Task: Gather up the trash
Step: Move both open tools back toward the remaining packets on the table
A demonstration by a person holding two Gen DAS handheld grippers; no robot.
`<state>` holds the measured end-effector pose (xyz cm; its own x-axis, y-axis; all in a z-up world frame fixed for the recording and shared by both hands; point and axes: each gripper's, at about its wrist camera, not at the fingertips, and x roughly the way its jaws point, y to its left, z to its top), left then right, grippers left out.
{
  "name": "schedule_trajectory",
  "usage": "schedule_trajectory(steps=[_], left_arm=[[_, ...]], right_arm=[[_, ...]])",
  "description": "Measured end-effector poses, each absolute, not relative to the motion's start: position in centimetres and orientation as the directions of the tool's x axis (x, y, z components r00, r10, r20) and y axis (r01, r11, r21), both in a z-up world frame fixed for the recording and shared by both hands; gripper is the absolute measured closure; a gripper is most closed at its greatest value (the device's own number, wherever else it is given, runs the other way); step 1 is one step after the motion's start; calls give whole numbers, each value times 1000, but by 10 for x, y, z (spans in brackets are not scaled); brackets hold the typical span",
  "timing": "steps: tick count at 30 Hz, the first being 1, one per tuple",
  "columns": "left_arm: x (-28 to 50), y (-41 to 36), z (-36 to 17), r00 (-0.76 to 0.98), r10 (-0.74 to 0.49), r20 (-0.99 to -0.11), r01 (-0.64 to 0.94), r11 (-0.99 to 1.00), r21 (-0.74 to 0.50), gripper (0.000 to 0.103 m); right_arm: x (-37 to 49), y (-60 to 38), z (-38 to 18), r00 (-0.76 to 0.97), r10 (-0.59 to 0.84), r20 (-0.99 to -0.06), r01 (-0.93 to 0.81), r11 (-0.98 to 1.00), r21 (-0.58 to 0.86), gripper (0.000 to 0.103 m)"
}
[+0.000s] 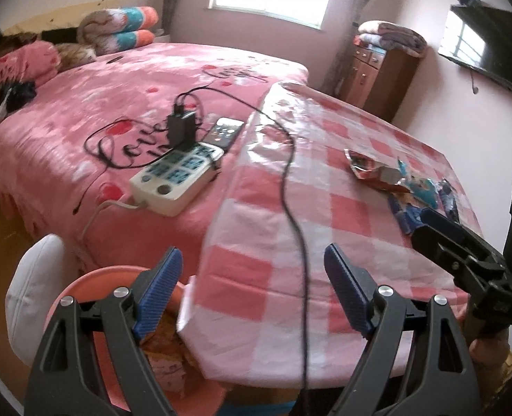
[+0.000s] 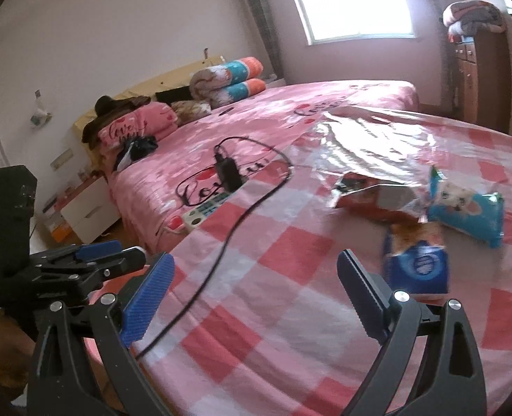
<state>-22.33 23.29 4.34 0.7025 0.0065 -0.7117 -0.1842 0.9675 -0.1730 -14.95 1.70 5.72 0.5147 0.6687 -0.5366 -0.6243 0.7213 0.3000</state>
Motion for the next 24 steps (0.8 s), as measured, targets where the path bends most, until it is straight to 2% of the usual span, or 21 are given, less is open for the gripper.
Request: schedule_trajectory(steps=[14,24], left_arm=[[-186,169,48,683,-41,-729,-73,990,-124,19],[-158,120,44,662,-79,-745,8,995,-99,19]], right_arm=[[-117,-59,55,612,607,-507,-490,794,359,9],[-104,-107,57,711,511,-483,-395,859,325,9]])
